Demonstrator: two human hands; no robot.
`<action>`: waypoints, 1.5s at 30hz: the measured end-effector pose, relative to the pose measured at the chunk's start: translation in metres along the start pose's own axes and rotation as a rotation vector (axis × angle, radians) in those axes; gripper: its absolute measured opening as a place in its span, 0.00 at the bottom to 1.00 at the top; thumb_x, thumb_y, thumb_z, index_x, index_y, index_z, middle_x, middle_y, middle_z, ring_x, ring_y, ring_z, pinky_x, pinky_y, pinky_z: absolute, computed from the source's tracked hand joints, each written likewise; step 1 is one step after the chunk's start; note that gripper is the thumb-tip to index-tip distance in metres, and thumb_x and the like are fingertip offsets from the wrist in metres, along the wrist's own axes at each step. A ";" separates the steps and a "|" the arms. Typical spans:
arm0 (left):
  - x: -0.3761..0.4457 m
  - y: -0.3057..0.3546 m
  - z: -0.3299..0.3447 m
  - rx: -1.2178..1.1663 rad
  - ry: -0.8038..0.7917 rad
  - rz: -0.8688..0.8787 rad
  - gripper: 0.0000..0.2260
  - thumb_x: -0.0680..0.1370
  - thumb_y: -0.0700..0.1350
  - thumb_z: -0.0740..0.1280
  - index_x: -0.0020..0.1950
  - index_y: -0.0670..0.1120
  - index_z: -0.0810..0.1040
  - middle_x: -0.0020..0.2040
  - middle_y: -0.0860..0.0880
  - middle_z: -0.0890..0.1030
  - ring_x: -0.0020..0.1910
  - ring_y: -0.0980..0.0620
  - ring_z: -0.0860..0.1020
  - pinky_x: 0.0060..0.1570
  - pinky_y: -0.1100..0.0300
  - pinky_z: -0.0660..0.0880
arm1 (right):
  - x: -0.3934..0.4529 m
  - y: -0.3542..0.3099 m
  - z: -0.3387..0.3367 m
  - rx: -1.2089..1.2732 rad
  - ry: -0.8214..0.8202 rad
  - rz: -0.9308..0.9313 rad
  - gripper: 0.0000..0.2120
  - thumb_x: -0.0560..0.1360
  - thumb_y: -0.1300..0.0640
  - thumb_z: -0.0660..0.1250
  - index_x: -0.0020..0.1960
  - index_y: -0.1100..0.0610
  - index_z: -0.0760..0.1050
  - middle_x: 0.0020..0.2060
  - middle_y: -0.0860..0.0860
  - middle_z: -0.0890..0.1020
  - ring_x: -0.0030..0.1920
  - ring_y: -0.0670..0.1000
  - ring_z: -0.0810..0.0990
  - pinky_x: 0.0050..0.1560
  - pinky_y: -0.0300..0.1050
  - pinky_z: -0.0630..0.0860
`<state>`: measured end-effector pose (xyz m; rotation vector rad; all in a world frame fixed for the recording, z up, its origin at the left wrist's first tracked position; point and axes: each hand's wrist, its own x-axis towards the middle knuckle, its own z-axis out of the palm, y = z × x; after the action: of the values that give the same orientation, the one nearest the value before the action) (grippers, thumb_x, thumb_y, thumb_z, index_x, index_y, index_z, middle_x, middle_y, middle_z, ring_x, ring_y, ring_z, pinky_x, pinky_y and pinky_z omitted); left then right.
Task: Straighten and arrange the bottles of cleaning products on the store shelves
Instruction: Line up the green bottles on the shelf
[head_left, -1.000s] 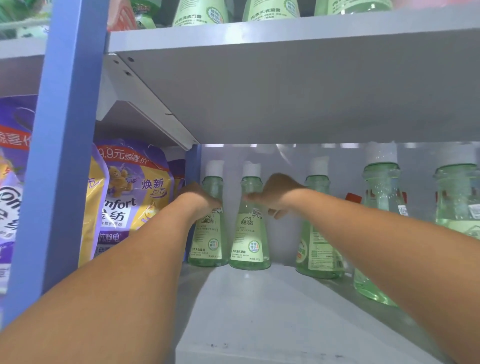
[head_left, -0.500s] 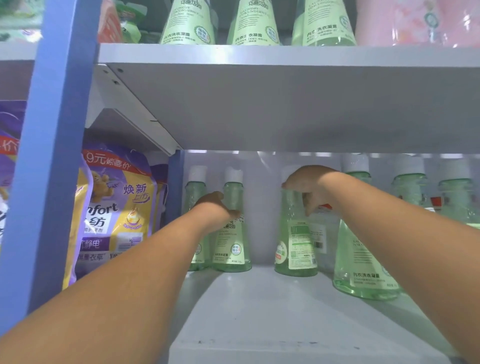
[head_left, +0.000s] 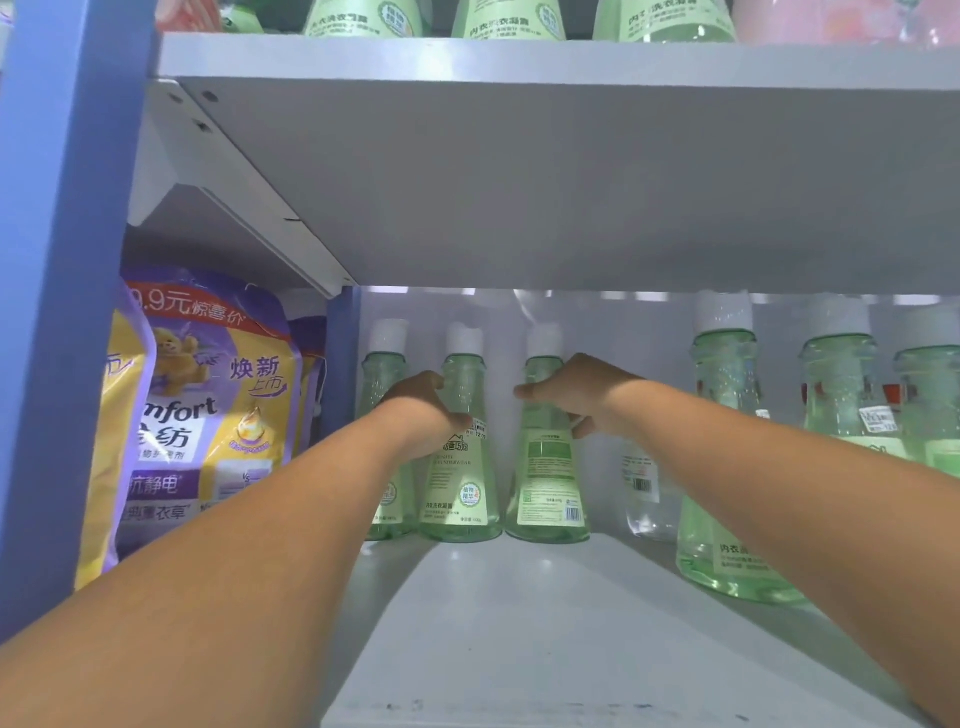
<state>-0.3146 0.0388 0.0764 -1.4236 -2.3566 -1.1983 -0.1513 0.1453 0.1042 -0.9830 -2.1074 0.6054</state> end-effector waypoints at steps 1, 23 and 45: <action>0.001 0.000 0.000 0.005 -0.002 -0.002 0.33 0.77 0.54 0.73 0.79 0.51 0.64 0.70 0.46 0.76 0.63 0.42 0.80 0.64 0.49 0.78 | -0.001 0.001 -0.001 0.033 -0.024 0.007 0.25 0.78 0.46 0.74 0.65 0.61 0.73 0.47 0.54 0.78 0.45 0.53 0.80 0.46 0.47 0.82; -0.008 -0.001 0.000 -0.075 -0.014 -0.037 0.32 0.76 0.55 0.74 0.77 0.47 0.69 0.61 0.44 0.81 0.52 0.44 0.84 0.57 0.50 0.82 | 0.009 0.014 0.003 0.100 0.053 -0.078 0.22 0.72 0.48 0.78 0.58 0.56 0.73 0.53 0.53 0.83 0.52 0.56 0.85 0.54 0.53 0.84; 0.000 -0.012 0.003 -0.101 -0.027 -0.037 0.29 0.75 0.50 0.77 0.74 0.51 0.71 0.58 0.46 0.81 0.48 0.45 0.86 0.55 0.50 0.83 | 0.014 0.019 0.003 0.122 -0.021 -0.109 0.19 0.77 0.52 0.74 0.65 0.55 0.74 0.54 0.53 0.83 0.51 0.55 0.85 0.54 0.51 0.84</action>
<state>-0.3233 0.0380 0.0680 -1.4409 -2.3823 -1.3331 -0.1510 0.1668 0.0959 -0.7915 -2.1001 0.6832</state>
